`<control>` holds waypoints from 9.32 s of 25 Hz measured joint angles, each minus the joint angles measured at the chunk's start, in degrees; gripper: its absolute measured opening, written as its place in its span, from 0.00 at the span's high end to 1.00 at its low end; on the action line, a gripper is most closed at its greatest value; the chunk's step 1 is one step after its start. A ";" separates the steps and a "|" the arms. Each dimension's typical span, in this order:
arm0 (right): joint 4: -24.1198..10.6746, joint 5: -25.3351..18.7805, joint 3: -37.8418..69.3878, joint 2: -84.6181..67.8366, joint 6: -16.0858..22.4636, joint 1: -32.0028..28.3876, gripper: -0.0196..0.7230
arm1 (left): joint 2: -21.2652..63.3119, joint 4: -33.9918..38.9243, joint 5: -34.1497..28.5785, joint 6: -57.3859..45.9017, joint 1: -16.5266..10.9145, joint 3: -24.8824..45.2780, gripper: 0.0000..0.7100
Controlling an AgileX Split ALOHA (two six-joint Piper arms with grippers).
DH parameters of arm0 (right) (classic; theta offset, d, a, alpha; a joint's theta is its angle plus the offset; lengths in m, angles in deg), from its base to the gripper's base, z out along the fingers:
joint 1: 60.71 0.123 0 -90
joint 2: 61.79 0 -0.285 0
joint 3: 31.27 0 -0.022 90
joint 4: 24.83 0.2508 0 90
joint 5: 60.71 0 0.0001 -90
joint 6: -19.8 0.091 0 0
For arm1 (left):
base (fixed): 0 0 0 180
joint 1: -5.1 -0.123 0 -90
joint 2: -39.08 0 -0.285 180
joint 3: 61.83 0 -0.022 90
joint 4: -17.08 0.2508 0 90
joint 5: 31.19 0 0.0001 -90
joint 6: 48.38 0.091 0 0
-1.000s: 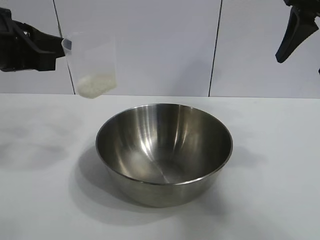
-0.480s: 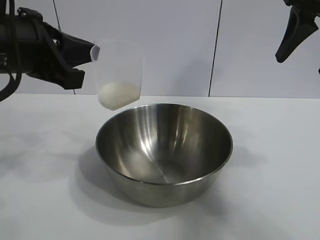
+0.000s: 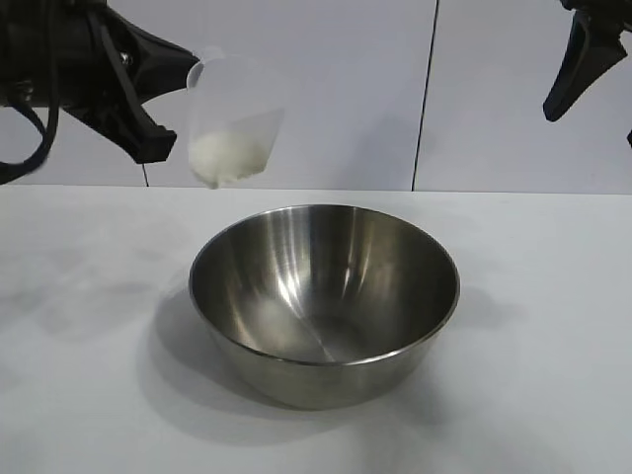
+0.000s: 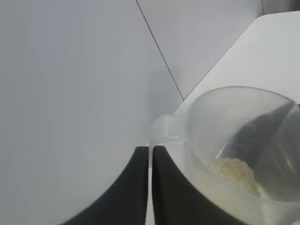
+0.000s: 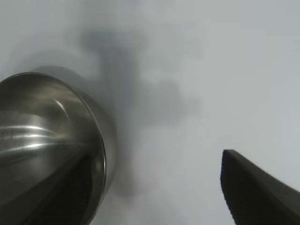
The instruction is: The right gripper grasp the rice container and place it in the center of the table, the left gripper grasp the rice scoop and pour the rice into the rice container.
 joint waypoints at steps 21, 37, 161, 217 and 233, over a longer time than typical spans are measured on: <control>0.38 0.28 0.00 0.00 -0.03 0.00 0.27 | 0.00 -28.48 1.38 44.23 11.37 0.00 0.99; 0.39 0.35 0.00 0.00 -0.03 0.00 0.27 | 0.00 -40.84 5.49 77.33 18.71 0.00 0.99; 0.88 0.67 0.00 0.00 -0.16 0.00 0.27 | 8.66 -46.75 -11.80 3.33 -7.37 7.89 0.99; 0.88 0.57 0.00 0.00 -1.48 0.00 0.27 | -14.08 -39.35 32.22 -19.52 -7.49 28.17 0.37; 1.62 -0.36 0.00 0.00 -2.45 0.00 0.27 | 12.78 -29.89 -56.99 -21.72 -7.49 -13.12 0.37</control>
